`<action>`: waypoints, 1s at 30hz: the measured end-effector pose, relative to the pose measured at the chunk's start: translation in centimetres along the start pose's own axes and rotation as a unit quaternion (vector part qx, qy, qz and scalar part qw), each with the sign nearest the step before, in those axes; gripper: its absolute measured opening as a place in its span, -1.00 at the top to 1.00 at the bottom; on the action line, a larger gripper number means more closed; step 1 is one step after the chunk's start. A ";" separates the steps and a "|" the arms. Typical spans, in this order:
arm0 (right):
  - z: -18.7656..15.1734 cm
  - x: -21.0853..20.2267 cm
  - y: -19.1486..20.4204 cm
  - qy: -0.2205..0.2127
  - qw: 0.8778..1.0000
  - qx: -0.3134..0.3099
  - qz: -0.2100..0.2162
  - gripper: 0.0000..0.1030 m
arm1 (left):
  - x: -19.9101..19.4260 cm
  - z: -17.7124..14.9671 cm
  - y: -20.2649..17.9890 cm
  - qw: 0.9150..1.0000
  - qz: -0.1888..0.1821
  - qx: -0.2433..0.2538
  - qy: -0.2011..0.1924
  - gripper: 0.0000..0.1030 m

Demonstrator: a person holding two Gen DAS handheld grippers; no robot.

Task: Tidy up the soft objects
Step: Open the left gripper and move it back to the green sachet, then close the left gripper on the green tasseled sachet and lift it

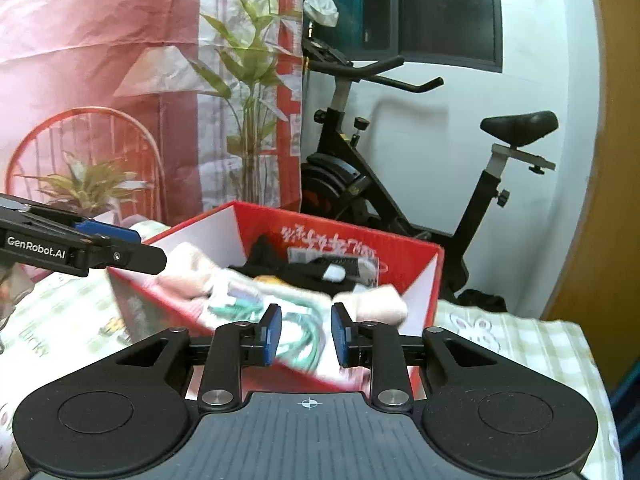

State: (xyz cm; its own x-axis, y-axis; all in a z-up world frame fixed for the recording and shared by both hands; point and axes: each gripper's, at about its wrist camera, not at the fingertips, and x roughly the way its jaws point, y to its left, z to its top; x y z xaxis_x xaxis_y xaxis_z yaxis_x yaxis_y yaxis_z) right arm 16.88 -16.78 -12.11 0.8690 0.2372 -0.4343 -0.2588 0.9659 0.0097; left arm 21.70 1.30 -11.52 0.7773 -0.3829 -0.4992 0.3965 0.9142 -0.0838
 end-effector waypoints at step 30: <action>-11.0 1.0 3.0 0.132 0.985 0.031 0.107 0.06 | 4.2 -9.7 -2.1 0.979 -0.134 -0.079 0.132 -0.15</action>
State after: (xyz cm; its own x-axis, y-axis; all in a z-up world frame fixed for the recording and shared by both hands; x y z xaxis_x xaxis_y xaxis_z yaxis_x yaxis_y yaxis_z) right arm 12.38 -14.82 -22.42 0.6553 0.4095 -0.6348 -0.3913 0.9028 0.1784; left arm 19.42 -0.91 -21.78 0.4935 -0.5836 -0.6448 0.4727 0.8024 -0.3644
